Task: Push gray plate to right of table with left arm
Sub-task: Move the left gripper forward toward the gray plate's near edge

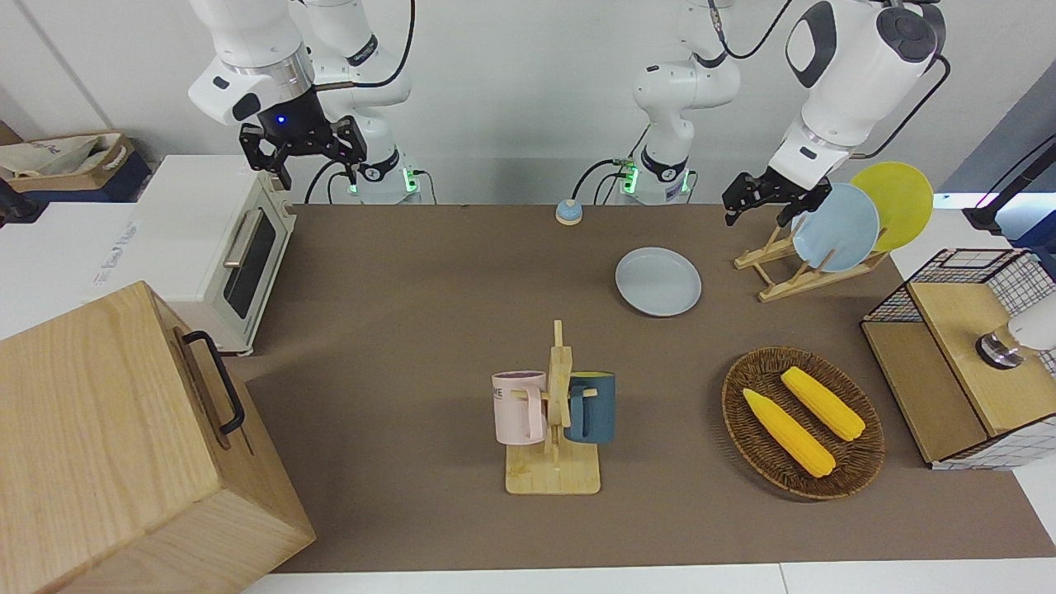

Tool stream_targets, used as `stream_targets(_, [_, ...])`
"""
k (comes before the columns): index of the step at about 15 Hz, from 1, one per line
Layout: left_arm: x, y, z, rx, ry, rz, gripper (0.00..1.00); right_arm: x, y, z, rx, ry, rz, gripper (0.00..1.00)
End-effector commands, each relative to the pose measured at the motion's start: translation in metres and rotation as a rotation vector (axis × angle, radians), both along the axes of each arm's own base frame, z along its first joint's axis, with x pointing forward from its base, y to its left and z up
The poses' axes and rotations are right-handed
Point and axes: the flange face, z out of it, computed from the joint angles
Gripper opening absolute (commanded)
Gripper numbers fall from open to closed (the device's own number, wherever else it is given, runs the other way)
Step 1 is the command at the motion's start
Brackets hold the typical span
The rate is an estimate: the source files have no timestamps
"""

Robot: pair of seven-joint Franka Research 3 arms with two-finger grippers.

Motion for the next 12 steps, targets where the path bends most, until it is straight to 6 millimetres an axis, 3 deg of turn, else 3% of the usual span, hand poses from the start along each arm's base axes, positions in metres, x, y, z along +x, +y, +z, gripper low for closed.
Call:
stream_targets(1, [-0.034, 0.0, -0.036, 0.006, -0.048, 0.029, 1.0, -0.004, -0.002, 0.003, 0.007, 0.004, -0.003, 0.983])
stream_targets(5, [-0.054, -0.007, -0.087, 0.014, -0.058, 0.017, 1.0, -0.004, -0.002, 0.003, 0.007, 0.006, -0.002, 0.983])
stream_targets(12, [-0.086, -0.001, -0.169, 0.028, -0.096, 0.036, 1.0, -0.003, -0.003, 0.003, 0.007, 0.006, -0.003, 0.983])
